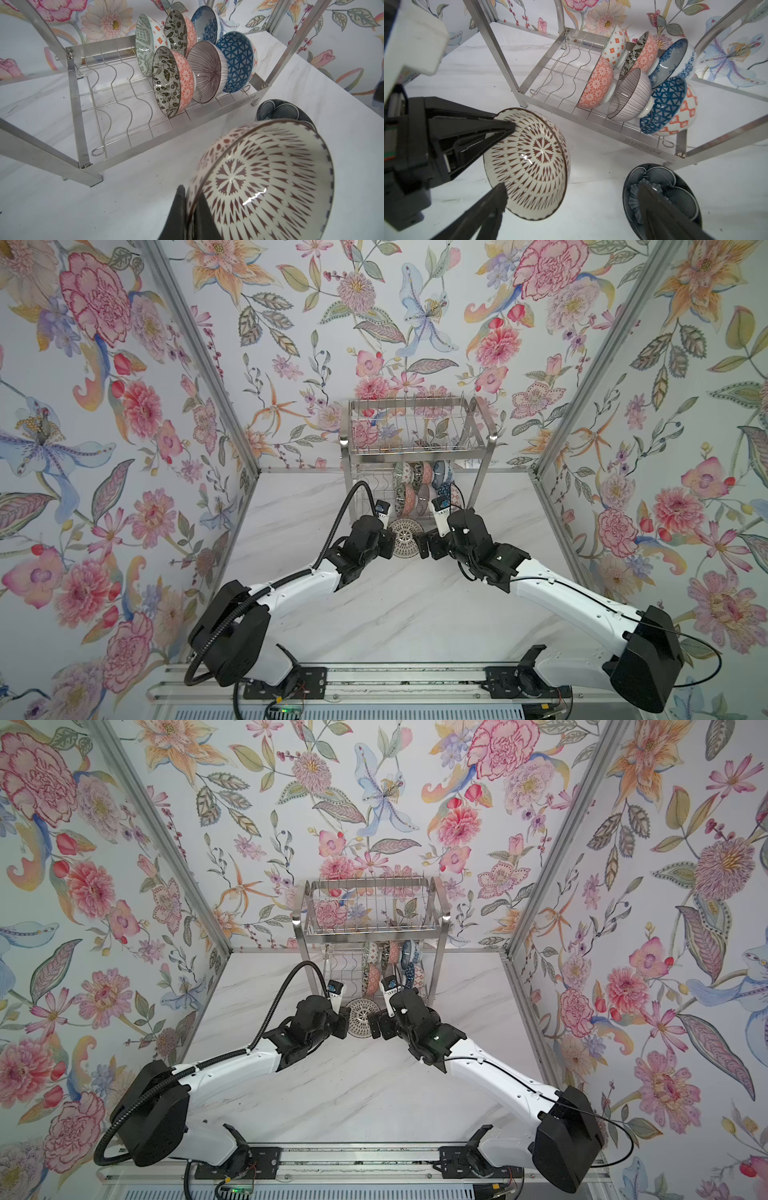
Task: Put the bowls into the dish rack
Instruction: 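Lift the white bowl with the left gripper while the right gripper grasps its rim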
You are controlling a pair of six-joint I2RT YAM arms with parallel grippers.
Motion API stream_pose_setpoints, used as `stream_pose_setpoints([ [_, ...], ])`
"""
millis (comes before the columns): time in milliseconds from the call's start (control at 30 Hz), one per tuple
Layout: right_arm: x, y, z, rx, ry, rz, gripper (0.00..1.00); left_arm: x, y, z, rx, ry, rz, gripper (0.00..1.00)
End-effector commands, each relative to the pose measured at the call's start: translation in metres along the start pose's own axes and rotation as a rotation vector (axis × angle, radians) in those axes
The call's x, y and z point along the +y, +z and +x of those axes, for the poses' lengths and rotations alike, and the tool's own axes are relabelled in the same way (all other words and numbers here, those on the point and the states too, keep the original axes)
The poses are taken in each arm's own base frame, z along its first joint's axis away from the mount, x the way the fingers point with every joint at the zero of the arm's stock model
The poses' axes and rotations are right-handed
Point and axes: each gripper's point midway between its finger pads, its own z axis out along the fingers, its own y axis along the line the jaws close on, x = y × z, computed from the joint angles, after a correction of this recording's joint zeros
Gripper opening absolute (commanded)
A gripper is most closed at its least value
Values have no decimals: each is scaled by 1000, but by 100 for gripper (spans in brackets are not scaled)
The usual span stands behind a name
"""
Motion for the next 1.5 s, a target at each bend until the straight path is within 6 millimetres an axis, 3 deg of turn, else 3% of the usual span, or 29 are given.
stream_pose_setpoints([
  [0, 12, 8, -9, -28, 116, -49, 99, 0, -15, -53, -178, -65, 11, 0],
  [100, 9, 17, -3, -14, 162, -27, 99, 0, -18, -58, -193, -72, 14, 0],
  [500, 20, 50, 11, 18, 254, -64, 70, -1, -34, -69, -252, -92, 36, 0],
  [600, 21, 53, 8, 12, 257, -66, 53, -1, -34, -68, -253, -90, 37, 0],
  [800, 21, 55, 4, 7, 252, -62, 8, 0, -36, -68, -257, -95, 43, 0],
  [867, 21, 55, 4, 8, 250, -56, 0, 0, -36, -67, -258, -96, 46, 0],
  [1167, 17, 54, -5, -13, 221, -35, 0, 4, -36, -64, -247, -94, 38, 0],
  [1267, 16, 56, -6, -15, 209, -26, 0, 8, -38, -63, -236, -88, 28, 27],
  [1433, 14, 59, -11, -23, 177, -6, 0, 19, -45, -63, -207, -51, -15, 98],
  [1467, 14, 59, -13, -25, 169, -1, 0, 22, -48, -63, -191, -40, -26, 99],
])
